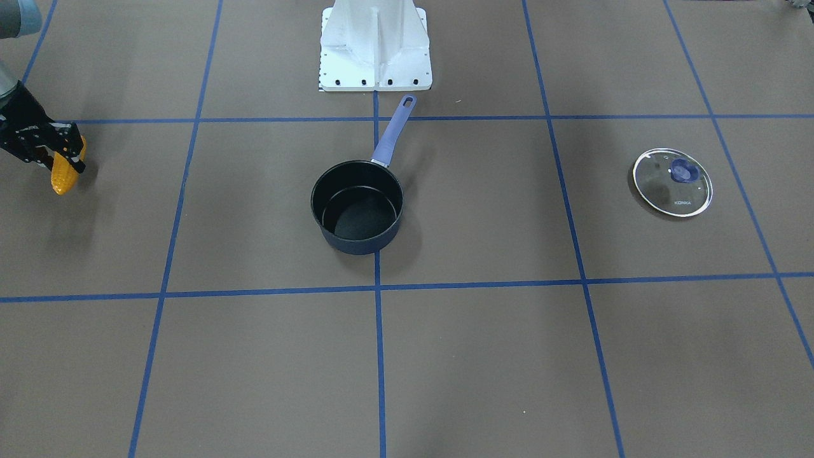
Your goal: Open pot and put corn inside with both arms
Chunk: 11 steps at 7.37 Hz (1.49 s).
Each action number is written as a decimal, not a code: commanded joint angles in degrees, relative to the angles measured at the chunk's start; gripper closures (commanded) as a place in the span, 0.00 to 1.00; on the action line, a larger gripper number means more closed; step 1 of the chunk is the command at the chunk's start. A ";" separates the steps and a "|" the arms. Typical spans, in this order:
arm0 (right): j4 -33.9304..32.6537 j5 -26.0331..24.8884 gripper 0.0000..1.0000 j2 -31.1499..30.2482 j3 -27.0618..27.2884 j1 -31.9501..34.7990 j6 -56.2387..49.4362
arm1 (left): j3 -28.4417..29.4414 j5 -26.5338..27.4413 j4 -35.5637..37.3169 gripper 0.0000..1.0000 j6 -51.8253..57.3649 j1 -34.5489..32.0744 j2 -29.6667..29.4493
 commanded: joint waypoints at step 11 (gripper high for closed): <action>-61.80 -12.59 0.52 66.61 -11.88 -16.05 21.42 | 0.18 -0.32 -0.09 0.02 -0.09 0.18 2.33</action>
